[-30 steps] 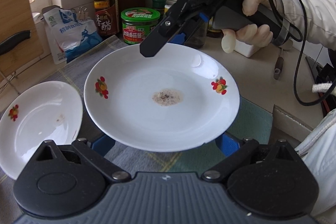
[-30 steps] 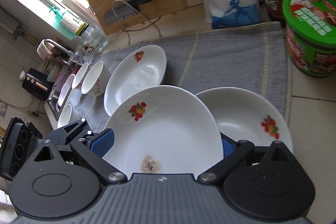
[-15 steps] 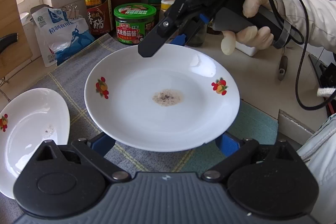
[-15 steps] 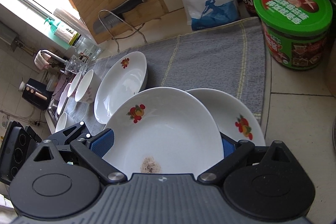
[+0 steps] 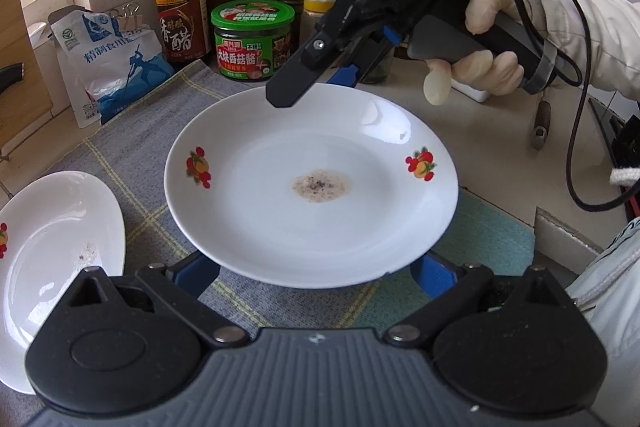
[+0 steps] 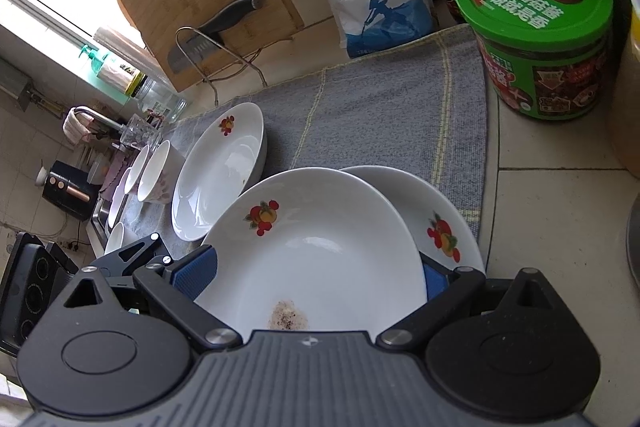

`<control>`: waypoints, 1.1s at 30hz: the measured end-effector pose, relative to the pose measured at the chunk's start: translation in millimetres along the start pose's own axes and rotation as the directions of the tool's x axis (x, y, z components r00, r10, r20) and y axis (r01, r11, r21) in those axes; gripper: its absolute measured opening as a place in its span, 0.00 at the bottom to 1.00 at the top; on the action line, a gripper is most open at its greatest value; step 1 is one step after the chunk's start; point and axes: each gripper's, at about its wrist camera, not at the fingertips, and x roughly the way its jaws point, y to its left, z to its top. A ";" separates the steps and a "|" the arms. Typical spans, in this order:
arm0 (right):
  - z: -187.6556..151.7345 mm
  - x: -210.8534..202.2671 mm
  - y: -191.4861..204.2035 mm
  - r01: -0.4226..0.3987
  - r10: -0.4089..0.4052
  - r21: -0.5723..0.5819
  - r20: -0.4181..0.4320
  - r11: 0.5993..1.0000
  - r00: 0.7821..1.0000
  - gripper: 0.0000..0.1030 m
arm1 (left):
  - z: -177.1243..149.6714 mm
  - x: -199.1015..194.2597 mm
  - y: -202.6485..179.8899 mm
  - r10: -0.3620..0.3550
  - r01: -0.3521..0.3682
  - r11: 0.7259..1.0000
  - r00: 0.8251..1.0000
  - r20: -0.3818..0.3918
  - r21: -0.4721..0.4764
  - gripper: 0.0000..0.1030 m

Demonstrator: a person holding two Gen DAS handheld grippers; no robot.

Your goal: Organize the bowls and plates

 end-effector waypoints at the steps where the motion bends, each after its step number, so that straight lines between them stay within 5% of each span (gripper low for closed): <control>1: -0.3 -0.2 -0.5 0.003 -0.003 0.003 0.001 1.000 1.000 0.99 | 0.7 0.7 0.3 0.000 0.000 1.000 1.000 -0.002 0.001 0.97; 33: -17.3 -24.8 -1.9 0.107 -0.110 0.046 0.066 0.993 0.992 0.99 | 3.0 12.6 8.6 -0.019 0.019 0.999 1.000 0.005 0.045 0.97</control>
